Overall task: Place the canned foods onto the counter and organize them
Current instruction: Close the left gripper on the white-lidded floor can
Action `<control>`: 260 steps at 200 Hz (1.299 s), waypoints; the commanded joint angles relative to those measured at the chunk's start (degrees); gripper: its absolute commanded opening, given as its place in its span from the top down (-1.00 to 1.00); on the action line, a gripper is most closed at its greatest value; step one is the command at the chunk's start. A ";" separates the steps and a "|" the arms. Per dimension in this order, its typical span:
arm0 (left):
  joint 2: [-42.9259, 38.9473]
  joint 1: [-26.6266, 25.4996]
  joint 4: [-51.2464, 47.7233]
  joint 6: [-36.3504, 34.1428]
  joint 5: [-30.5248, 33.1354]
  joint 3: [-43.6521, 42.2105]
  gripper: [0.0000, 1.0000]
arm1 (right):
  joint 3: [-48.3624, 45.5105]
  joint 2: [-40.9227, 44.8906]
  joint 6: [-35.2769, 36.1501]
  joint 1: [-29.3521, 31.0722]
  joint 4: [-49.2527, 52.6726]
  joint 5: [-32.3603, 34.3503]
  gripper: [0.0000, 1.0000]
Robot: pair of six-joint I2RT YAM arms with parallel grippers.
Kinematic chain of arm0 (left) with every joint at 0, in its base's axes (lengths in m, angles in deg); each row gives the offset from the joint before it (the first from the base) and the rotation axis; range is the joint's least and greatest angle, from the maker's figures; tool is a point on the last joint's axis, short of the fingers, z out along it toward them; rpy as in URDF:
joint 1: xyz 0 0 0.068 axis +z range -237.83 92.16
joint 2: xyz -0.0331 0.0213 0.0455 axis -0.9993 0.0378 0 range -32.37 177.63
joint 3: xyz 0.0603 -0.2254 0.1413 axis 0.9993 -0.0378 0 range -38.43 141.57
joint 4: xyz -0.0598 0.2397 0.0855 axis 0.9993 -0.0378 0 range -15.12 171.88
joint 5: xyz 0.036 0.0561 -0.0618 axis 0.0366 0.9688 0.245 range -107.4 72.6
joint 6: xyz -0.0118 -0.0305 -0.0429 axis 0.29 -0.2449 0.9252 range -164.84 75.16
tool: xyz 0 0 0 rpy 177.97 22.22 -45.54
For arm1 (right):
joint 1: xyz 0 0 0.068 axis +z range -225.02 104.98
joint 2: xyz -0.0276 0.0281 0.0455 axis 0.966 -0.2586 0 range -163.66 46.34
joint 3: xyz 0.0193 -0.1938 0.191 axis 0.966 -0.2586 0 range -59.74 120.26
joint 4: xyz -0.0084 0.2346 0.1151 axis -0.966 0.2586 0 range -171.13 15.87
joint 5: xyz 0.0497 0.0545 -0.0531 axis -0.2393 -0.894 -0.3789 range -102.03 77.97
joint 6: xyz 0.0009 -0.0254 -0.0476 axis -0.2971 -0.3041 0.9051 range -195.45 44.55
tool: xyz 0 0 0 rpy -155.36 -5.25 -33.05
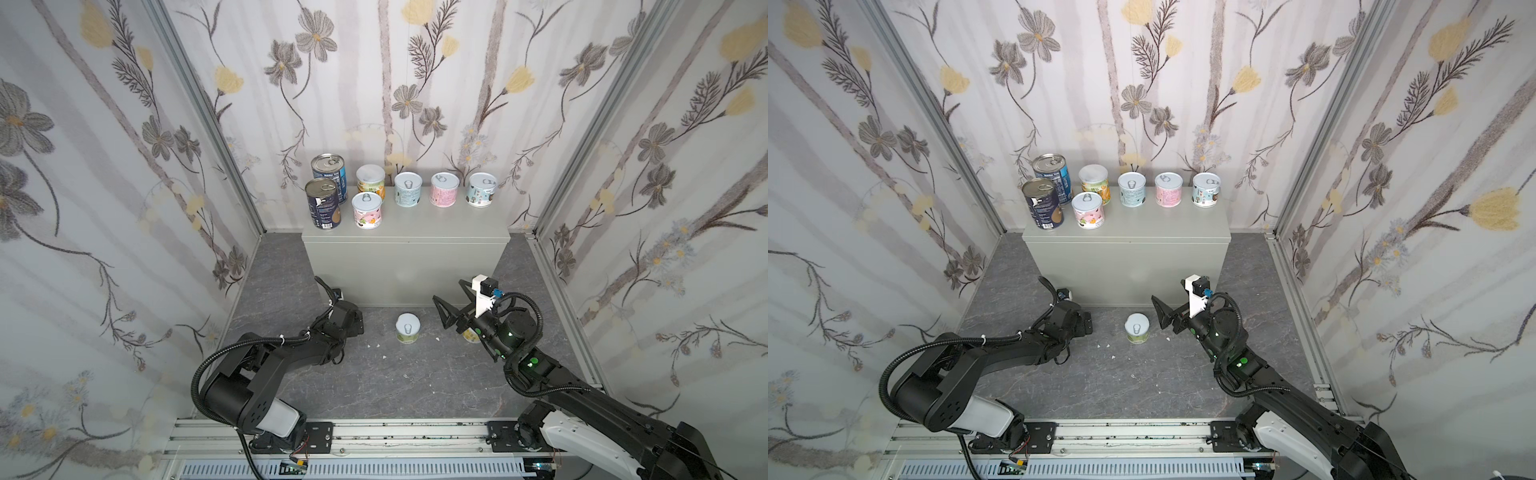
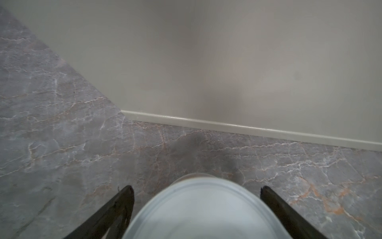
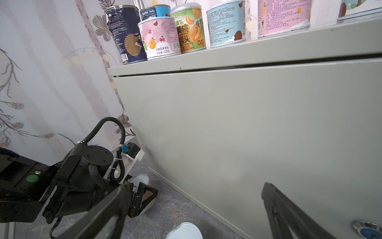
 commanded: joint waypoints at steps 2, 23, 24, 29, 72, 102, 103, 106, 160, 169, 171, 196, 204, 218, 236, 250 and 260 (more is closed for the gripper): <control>2.12 0.00 4.04 0.95 2.94 0.69 -0.89 | 0.46 0.44 0.90 0.09 -0.99 1.21 -0.99; 2.52 -0.07 3.91 0.65 2.60 0.74 -0.85 | 0.41 0.83 1.29 0.11 -0.33 1.52 -0.99; 2.49 -0.07 3.93 0.61 2.57 0.66 -0.84 | 0.41 0.83 1.32 0.09 -0.30 1.52 -0.99; 2.36 -0.21 3.88 0.59 2.42 0.55 -0.83 | 0.42 0.92 1.42 0.13 -0.13 1.60 -0.99; 1.49 -1.39 3.26 -1.79 1.40 0.07 -0.65 | 0.06 1.04 1.78 0.11 0.15 1.87 -0.99; 0.74 -2.13 0.85 -1.80 2.03 1.03 -0.42 | 0.06 1.12 1.78 0.15 0.25 1.96 -0.99; 0.68 -2.15 0.77 -1.81 2.06 1.07 -0.41 | 0.06 1.15 1.78 0.12 0.25 1.96 -0.99; 0.45 -2.28 0.58 -1.81 2.14 1.04 -0.38 | 0.03 1.11 1.78 0.11 0.25 1.96 -0.99; -2.59 -4.72 -1.64 0.11 4.17 -0.88 0.01 | -0.21 1.37 1.69 0.10 0.12 2.13 -0.99; -2.92 -5.06 -2.00 0.84 4.50 -1.32 0.06 | -0.18 1.37 1.69 0.09 0.08 2.05 -0.99; -2.94 -5.19 -2.05 1.01 4.48 -1.37 0.08 | -0.20 1.37 1.69 0.11 0.08 2.02 -0.99; -4.31 -6.52 -3.75 2.53 5.02 -1.89 0.42 | -0.09 1.38 1.69 0.12 -0.01 1.78 -0.99; -4.92 -7.05 -4.62 2.74 5.13 -1.80 0.59 | -0.16 1.43 1.69 0.13 -0.04 1.78 -0.99; -6.14 -7.81 -6.63 3.42 5.26 -1.55 0.97 | -0.21 1.29 1.49 0.11 -0.10 1.79 -0.99; -8.32 -8.88 -8.53 4.38 5.93 -1.67 1.00 | -0.27 1.12 1.18 0.11 -0.37 1.44 -0.99; -10.90 -9.99 -9.51 5.03 6.63 -2.29 1.00 | -0.36 1.02 0.69 0.13 -0.76 1.08 -0.99; -13.19 -10.57 -10.46 5.52 6.84 -2.73 1.00 | -0.62 1.03 0.46 0.11 -1.43 1.17 -0.99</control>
